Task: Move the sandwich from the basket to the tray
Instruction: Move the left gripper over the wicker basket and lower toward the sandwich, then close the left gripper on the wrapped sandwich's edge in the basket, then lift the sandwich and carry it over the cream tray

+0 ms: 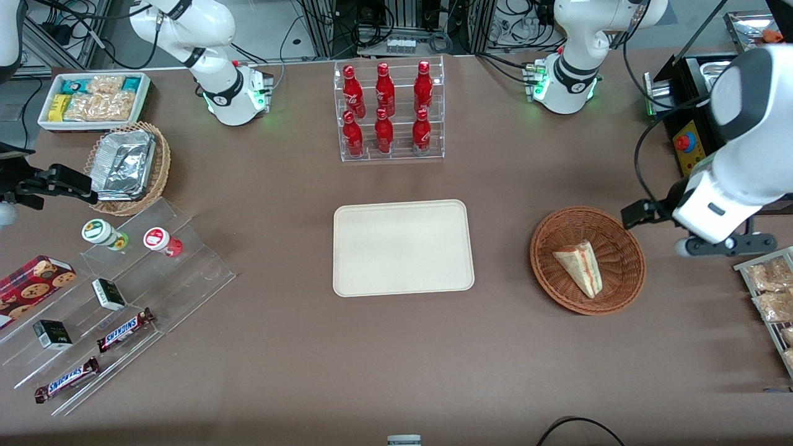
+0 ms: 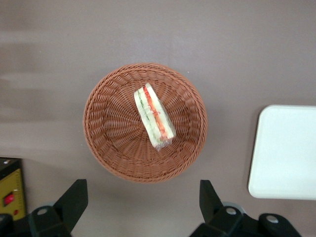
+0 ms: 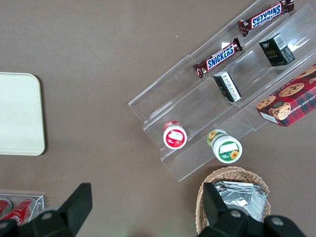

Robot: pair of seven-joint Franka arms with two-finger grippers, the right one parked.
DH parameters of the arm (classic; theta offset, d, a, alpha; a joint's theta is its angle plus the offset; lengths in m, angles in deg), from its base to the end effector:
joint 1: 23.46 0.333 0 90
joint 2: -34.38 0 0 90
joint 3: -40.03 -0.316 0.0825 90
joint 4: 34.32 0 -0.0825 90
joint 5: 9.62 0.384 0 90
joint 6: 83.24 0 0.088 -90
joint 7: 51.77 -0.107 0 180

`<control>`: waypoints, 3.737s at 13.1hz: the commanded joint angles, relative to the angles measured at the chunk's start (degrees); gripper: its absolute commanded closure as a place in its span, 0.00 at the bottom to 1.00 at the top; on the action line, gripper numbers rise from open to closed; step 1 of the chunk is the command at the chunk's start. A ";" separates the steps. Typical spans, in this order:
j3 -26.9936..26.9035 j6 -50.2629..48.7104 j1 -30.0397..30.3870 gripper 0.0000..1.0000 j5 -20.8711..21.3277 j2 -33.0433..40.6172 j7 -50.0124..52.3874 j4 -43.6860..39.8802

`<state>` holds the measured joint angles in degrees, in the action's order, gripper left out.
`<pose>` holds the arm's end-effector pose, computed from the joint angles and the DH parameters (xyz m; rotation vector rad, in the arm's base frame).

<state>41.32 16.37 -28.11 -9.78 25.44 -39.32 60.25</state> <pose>0.6006 -0.0620 0.5101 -3.1299 -0.1791 0.1069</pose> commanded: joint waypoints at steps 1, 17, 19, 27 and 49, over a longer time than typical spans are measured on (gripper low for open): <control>0.11 5.06 -0.36 0.00 0.86 2.17 7.48 6.06; 0.29 36.27 -0.71 0.00 0.78 0.86 24.29 30.59; 0.29 37.85 -0.71 0.00 0.86 -0.54 24.20 30.67; 0.20 42.25 -2.29 0.00 1.91 -5.12 24.20 30.59; 0.82 8.26 -14.05 1.00 5.44 -4.07 24.37 4.77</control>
<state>42.64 29.13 -38.59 -4.77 22.57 -16.12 70.73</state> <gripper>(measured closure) 0.850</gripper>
